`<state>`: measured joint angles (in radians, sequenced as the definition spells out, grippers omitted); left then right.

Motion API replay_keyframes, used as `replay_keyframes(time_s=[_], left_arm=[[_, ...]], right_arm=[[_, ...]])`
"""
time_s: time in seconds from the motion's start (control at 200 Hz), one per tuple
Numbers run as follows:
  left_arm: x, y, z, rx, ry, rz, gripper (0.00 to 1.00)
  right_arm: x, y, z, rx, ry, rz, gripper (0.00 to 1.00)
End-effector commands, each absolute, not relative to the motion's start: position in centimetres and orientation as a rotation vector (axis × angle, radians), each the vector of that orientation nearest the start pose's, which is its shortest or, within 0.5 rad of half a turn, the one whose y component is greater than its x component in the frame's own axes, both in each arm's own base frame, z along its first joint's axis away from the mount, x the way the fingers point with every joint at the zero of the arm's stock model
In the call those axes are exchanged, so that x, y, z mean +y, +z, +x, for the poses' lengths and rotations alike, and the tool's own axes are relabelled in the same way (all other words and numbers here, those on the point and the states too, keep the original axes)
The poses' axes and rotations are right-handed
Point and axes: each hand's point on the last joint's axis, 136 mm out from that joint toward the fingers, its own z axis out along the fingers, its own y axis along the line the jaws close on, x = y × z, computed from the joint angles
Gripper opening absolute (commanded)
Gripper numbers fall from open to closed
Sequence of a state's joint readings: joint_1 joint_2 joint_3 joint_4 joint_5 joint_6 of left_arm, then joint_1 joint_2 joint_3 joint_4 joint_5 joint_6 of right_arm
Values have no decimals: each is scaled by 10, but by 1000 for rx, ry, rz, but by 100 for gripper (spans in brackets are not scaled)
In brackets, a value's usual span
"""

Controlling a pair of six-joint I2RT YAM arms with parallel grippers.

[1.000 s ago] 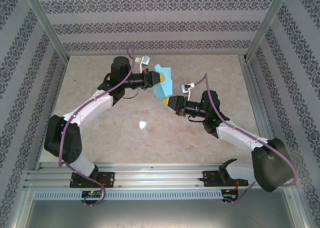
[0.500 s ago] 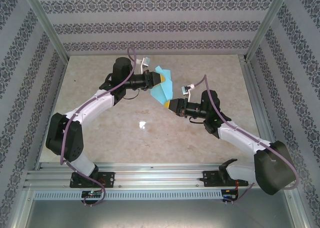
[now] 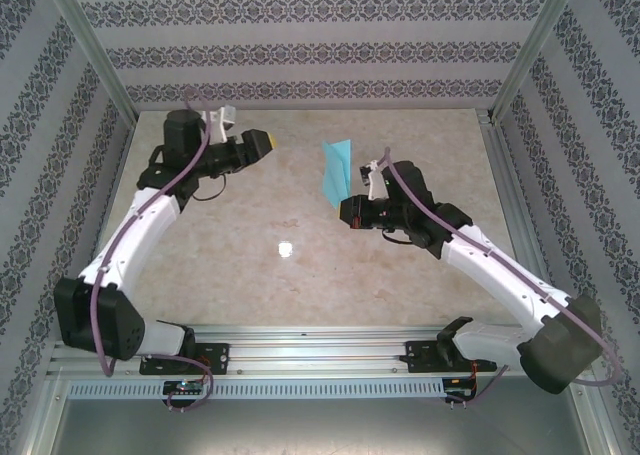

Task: Fold a paper plane with a square sheet of paper (fold left side to right side)
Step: Turn over the paper at the center of the table.

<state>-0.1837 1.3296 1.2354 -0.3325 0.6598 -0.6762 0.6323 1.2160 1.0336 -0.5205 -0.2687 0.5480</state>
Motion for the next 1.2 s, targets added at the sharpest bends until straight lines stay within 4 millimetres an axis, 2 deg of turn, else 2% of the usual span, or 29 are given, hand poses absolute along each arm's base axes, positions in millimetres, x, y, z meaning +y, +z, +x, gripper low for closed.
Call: replay_keyframes(time_s=[0.0, 0.095, 0.235, 0.285, 0.415, 0.5, 0.595, 0.689, 0.779, 0.919, 0.989, 1.064, 1.129, 1.194], left_arm=[[-127, 285, 352, 2226, -849, -167, 77], [-97, 275, 342, 2241, -649, -248, 80], [-78, 260, 333, 2269, -534, -300, 82], [-75, 256, 331, 2279, -518, -305, 82], [-74, 249, 332, 2291, -511, -308, 82], [-75, 245, 333, 2299, -517, -308, 82], [-77, 239, 332, 2311, -525, -310, 83], [-78, 234, 331, 2320, -532, -308, 83], [-79, 230, 330, 2333, -536, -305, 83], [-82, 222, 329, 2358, -554, -289, 83], [-86, 218, 328, 2375, -576, -271, 83], [-93, 213, 326, 2389, -623, -246, 83], [-103, 207, 323, 2399, -698, -218, 83], [-119, 199, 321, 2396, -826, -201, 81]], right_arm=[[182, 175, 261, 2607, 40, -383, 0], [167, 170, 264, 2619, -362, -468, 0], [168, 168, 271, 2524, -790, -604, 0], [172, 168, 275, 2479, -897, -634, 0], [188, 152, 281, 2388, -1131, -757, 0], [199, 129, 282, 2340, -1263, -865, 1], [213, 98, 279, 2325, -1320, -964, 2], [228, 72, 271, 2353, -1293, -1018, 6], [244, 60, 262, 2396, -1224, -1049, 18], [282, 59, 236, 2505, -906, -1105, 54], [302, 71, 222, 2557, -680, -1107, 65], [319, 98, 209, 2585, -408, -1067, 76], [321, 122, 207, 2573, -262, -1011, 82], [311, 147, 213, 2561, -161, -909, 86]])
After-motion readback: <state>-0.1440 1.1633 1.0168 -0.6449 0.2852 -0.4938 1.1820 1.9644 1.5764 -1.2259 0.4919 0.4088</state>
